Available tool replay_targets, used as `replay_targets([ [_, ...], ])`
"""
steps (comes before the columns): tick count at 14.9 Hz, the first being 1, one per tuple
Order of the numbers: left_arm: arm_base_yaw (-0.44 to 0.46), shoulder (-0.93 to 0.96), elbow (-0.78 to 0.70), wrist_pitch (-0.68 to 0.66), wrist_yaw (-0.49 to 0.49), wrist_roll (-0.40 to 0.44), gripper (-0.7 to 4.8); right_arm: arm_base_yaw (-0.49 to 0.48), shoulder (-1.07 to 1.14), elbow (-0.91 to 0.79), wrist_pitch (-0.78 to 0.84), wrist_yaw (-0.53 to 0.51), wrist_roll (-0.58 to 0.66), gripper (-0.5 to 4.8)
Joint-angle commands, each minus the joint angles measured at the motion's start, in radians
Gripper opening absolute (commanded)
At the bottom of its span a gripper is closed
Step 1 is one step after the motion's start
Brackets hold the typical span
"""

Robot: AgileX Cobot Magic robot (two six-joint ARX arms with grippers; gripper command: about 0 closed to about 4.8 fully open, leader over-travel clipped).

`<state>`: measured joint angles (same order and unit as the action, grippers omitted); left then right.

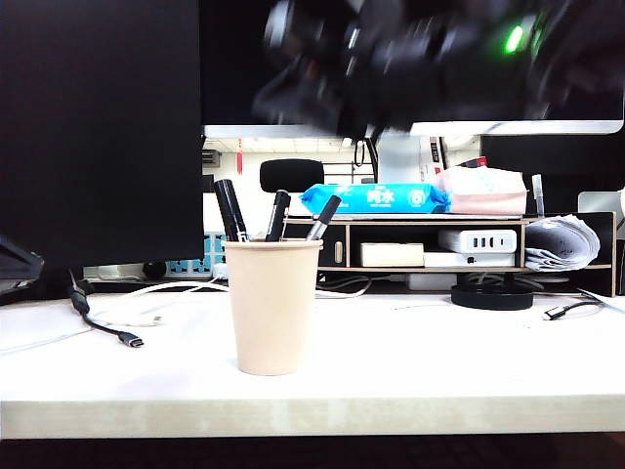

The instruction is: Pick up the marker and insert it into the paper cup.

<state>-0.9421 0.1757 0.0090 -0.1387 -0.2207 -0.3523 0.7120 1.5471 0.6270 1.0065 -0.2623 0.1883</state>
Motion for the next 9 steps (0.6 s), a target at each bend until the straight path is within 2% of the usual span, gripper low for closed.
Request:
replay_targets([
  [1,0.000,0.000,0.000,-0.003,-0.003,0.005,-0.05,0.002,-0.127,0.003,-0.124,0.003,0.005,-0.06],
  [3,0.000,0.000,0.000,-0.002,-0.004,0.005,-0.05,0.002,-0.308,0.003,-0.367,0.025,-0.006,-0.06],
  [9,0.000,0.000,0.000,-0.002,-0.003,0.005,-0.05,0.003,-0.690,0.003,-0.954,0.071,-0.026,-0.06],
])
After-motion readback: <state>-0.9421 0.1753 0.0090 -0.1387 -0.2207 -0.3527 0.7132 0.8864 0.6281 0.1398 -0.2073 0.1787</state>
